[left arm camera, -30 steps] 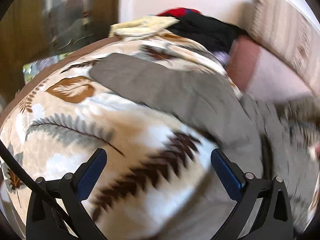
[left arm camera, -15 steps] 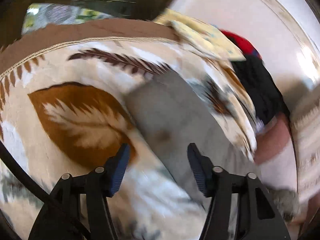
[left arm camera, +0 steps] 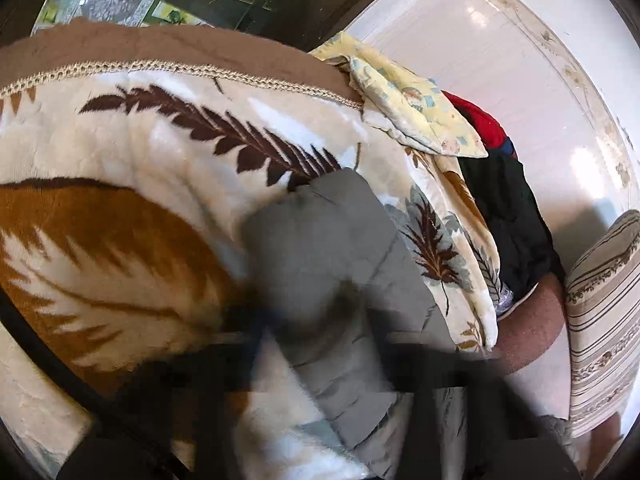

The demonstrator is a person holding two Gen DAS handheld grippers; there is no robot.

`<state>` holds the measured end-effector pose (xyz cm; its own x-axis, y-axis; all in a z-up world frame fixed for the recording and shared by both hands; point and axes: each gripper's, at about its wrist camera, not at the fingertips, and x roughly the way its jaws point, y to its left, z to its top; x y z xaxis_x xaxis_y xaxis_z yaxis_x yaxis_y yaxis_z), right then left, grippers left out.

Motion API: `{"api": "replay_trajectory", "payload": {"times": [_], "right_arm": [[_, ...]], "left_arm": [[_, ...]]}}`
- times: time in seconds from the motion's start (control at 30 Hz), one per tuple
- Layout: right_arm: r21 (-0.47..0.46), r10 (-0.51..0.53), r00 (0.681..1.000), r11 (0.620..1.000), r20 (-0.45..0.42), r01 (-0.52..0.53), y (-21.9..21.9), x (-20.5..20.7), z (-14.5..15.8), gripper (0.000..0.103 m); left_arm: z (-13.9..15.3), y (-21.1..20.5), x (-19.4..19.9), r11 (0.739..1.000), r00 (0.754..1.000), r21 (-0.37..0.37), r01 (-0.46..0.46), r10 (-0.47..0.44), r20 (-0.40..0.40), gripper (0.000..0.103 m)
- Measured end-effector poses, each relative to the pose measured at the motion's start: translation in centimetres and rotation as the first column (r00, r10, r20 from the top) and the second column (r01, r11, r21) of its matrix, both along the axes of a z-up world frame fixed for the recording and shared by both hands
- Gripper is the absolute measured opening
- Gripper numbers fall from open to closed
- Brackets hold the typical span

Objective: Fold large clothes

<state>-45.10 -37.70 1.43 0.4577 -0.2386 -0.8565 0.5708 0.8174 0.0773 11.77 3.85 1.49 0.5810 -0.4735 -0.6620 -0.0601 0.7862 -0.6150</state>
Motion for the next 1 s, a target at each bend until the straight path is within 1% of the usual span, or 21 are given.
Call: {"api": "replay_trajectory", "payload": {"times": [0.03,0.07,0.13,0.23,0.37,0.4,0.43,0.47,0.5,0.53,0.6,0.67,0.73,0.83,0.87,0.93,1.0], "right_arm": [[0.000,-0.001,1.000,1.000,0.000,0.001,0.0,0.0,0.0,0.085],[0.001,-0.001,1.000,1.000,0.001,0.001,0.0,0.0,0.0,0.085],[0.006,-0.002,1.000,1.000,0.003,0.002,-0.1,0.0,0.0,0.085],[0.008,-0.002,1.000,1.000,0.004,0.002,-0.1,-0.1,0.1,0.085],[0.024,-0.004,1.000,1.000,0.011,0.004,-0.4,-0.3,0.2,0.085],[0.037,-0.006,1.000,0.999,0.022,0.006,-0.5,-0.4,0.5,0.084],[0.045,-0.010,0.999,0.999,0.037,0.008,-0.7,-0.6,0.8,0.081],[0.063,-0.008,0.997,0.998,0.071,0.004,-0.9,-0.9,1.4,0.079],[0.074,-0.006,0.995,0.997,0.099,-0.001,-1.0,-1.1,1.9,0.076],[0.074,-0.010,0.988,0.997,0.154,-0.002,-1.2,-1.7,3.0,0.076],[0.031,-0.038,0.970,0.999,0.241,0.032,-1.7,-3.0,5.2,0.076],[0.010,-0.073,0.956,0.997,0.283,0.074,-2.6,-4.1,6.4,0.076],[0.031,-0.124,0.944,0.992,0.307,0.120,-3.8,-5.1,6.7,0.076],[0.095,-0.228,0.917,0.973,0.327,0.208,-6.0,-6.9,6.3,0.076],[0.114,-0.256,0.906,0.966,0.337,0.230,-6.7,-7.4,6.4,0.076],[0.144,-0.306,0.882,0.952,0.359,0.272,-7.8,-8.5,6.8,0.076],[0.159,-0.344,0.855,0.939,0.387,0.306,-8.5,-9.6,7.5,0.076]], "left_arm": [[0.3,0.0,-0.3,1.000,1.000,-0.013,-0.006,0.006,0.001,0.011],[0.9,0.1,-0.6,1.000,1.000,-0.009,-0.018,0.018,0.013,0.011],[2.5,0.2,-1.3,1.000,0.999,-0.004,-0.010,0.010,0.045,0.011],[5.3,0.0,-2.4,1.000,0.995,0.016,0.014,-0.015,0.097,0.011],[10.1,-1.0,-5.0,0.998,0.984,0.024,0.063,-0.066,0.164,0.011],[11.4,-1.3,-5.8,0.997,0.980,0.033,0.076,-0.080,0.184,0.011],[12.7,-1.7,-6.7,0.995,0.975,0.042,0.089,-0.095,0.202,0.011],[14.5,-2.3,-7.8,0.993,0.967,0.050,0.106,-0.115,0.226,0.011],[15.6,-2.7,-8.6,0.992,0.962,0.056,0.116,-0.126,0.241,0.011],[17.0,-3.3,-9.5,0.990,0.956,0.064,0.126,-0.138,0.259,0.011],[19.8,-4.6,-11.6,0.985,0.942,0.080,0.152,-0.169,0.291,0.011],[22.6,-6.0,-14.2,0.978,0.924,0.096,0.184,-0.205,0.324,0.011],[25.2,-8.0,-17.2,0.968,0.901,0.117,0.223,-0.250,0.355,0.011],[28.0,-11.1,-21.4,0.950,0.868,0.140,0.278,-0.311,0.386,0.011],[29.1,-12.8,-23.4,0.939,0.850,0.153,0.307,-0.343,0.399,0.011],[30.4,-15.4,-26.3,0.921,0.826,0.180,0.345,-0.389,0.407,0.011],[31.3,-19.0,-29.8,0.892,0.793,0.214,0.399,-0.453,0.408,0.011]]}}
